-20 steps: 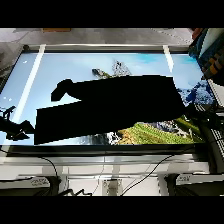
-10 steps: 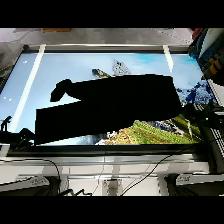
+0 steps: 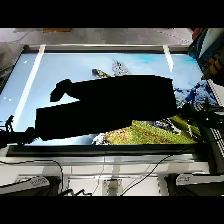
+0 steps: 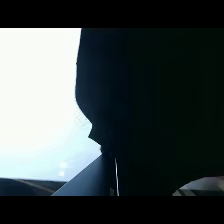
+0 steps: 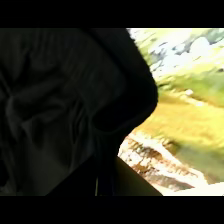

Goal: Fold the clothes and pants, and hang the long-sleeved shirts on hangers.

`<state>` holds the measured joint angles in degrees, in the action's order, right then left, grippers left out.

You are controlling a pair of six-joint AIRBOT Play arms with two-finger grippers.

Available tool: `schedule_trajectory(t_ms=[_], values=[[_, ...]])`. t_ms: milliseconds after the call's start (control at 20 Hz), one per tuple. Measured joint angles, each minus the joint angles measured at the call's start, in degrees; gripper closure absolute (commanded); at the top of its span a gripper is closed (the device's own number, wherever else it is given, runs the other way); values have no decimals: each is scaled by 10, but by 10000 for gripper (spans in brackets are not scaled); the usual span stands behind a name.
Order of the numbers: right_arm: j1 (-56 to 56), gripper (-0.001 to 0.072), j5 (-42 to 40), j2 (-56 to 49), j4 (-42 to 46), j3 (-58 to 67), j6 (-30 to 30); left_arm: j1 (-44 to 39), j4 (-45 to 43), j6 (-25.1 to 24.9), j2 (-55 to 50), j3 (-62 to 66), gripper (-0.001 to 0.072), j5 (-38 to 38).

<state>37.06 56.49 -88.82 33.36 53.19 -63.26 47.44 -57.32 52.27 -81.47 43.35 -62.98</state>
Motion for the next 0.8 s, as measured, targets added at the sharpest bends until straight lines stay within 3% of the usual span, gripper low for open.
schedule_trajectory(t_ms=[200, 500, 800], values=[[0, 693, 23, 68, 54, 0, 8, -9, -5, -14, 9, 72, 695, 25], [0, 693, 110, 219, 220, -4, -51, -12, 9, -20, 38, 189, 695, 1], [0, 693, 188, 345, 337, -80, -86, -4, -134, 5, 45, 211, 695, -44]])
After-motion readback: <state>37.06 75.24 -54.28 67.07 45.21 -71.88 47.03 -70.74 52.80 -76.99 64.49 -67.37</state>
